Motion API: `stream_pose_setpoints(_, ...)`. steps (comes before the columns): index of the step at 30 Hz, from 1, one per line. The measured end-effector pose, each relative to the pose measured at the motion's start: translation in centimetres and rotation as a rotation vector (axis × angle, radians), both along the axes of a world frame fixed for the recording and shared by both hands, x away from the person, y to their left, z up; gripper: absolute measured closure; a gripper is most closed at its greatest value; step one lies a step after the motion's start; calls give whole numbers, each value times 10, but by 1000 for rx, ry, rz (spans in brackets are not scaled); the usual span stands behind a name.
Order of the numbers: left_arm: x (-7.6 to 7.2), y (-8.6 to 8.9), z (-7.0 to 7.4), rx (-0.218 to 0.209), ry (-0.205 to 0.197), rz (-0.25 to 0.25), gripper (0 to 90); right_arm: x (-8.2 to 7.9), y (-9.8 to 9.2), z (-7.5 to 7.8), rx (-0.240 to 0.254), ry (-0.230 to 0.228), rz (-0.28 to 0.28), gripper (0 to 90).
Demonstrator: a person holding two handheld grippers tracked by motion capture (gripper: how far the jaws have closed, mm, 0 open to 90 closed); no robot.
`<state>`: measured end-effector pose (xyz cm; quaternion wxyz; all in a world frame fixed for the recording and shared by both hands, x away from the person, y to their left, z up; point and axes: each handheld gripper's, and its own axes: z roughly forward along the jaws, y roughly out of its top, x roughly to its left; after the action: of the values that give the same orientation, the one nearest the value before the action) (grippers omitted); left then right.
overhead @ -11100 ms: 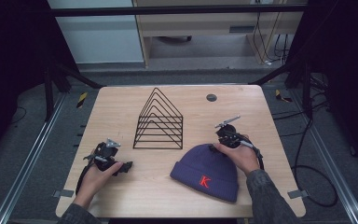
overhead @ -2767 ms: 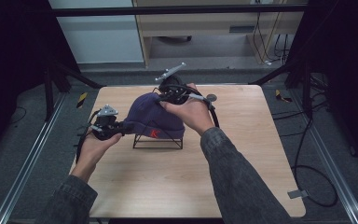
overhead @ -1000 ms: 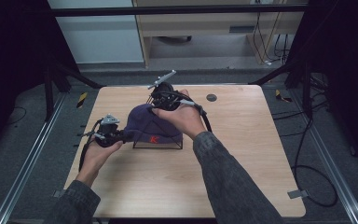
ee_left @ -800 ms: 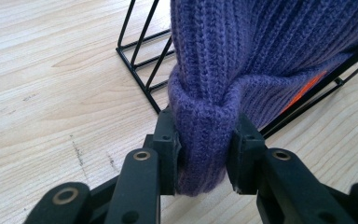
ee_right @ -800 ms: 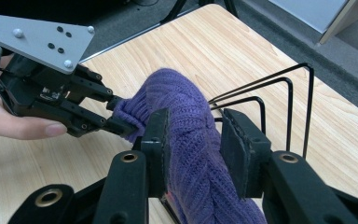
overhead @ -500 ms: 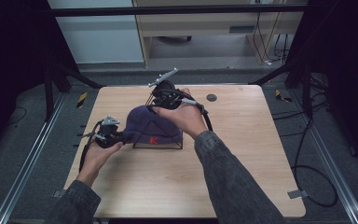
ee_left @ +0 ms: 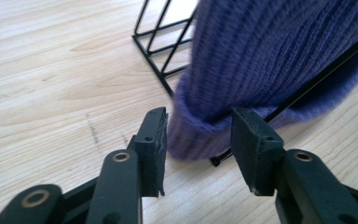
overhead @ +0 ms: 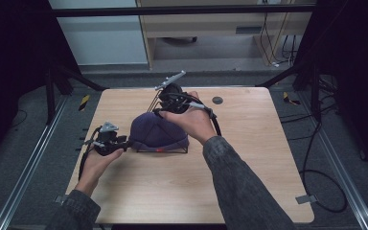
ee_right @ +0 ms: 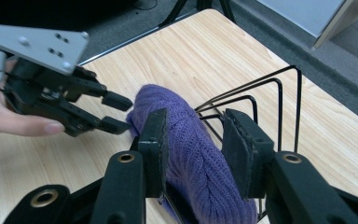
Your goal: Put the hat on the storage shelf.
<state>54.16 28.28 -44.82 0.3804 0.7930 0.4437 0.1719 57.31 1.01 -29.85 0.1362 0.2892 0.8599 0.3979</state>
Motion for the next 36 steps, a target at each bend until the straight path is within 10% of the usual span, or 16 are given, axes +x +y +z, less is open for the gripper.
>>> stream_pose_setpoints(16, -19, 14, 8, -30, -22, 74, 414, -1, 7, -8, -17, 10, 3, 563)
stream_pose_setpoints(29, -39, 14, -12, 72, 28, 101, 103, -24, -11, -12, -17, -21, -9, 317)
stream_pose_setpoints(36, -38, 17, -25, 146, 55, 75, 57, -40, -59, -15, 6, -59, -89, 168)
